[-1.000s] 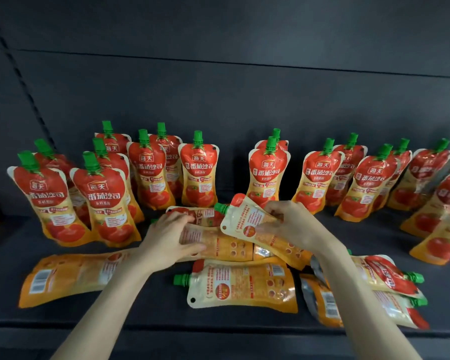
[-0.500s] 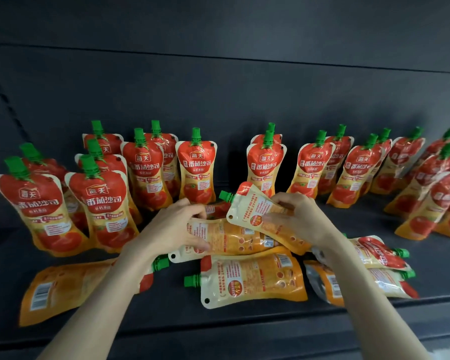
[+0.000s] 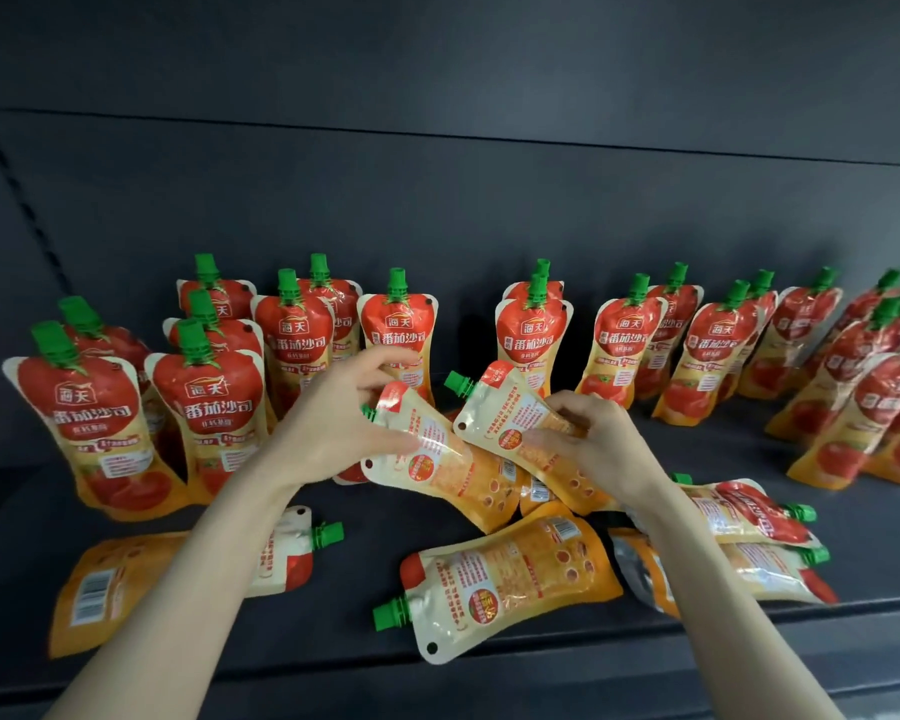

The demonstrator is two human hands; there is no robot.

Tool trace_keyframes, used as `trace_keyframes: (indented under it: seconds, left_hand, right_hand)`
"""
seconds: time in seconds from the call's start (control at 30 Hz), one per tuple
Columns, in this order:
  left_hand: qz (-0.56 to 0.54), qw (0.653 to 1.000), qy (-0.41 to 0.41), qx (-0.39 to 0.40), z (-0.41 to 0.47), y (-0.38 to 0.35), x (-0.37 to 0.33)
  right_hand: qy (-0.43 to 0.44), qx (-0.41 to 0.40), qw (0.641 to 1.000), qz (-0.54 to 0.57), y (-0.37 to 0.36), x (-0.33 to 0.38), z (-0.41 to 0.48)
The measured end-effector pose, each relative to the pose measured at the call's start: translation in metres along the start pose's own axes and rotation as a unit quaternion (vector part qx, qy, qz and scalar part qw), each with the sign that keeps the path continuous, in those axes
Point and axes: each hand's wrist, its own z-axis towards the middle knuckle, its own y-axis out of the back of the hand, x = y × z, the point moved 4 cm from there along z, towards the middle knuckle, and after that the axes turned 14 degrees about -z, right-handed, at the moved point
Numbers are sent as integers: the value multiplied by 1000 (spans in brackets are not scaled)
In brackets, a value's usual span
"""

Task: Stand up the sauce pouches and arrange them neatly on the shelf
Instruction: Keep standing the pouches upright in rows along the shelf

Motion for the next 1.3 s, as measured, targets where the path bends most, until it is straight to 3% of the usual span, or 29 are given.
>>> trace_keyframes:
  seconds: [0.2,0.3,0.53,0.73,1.0,1.3]
  left_hand:
    - [-133,975,-52,-172,-2,-14,4]
    - [-196,956,-70,-208,2,-32,-8]
    - [-220,945,-140,-198,29,-81,-62]
    - [-197,944,-170,-201,68,-146,-88]
    - [-160,945,-178,-223,101,-212,-84]
    - [-88,961,-148,-215,118,-224,-60]
  right_hand:
    - [-22,-43,997,60,7,-8,-6]
    - [-29,-62,992,110,17,-13,-10]
    - [-8,-153,972,177,74,-32,-14]
    - [-3,-193,969,158,125,-76,-13]
    - [-44,-180,973,140,142,-147,-3]
    - [-61,-156,975,144,130,-163,4]
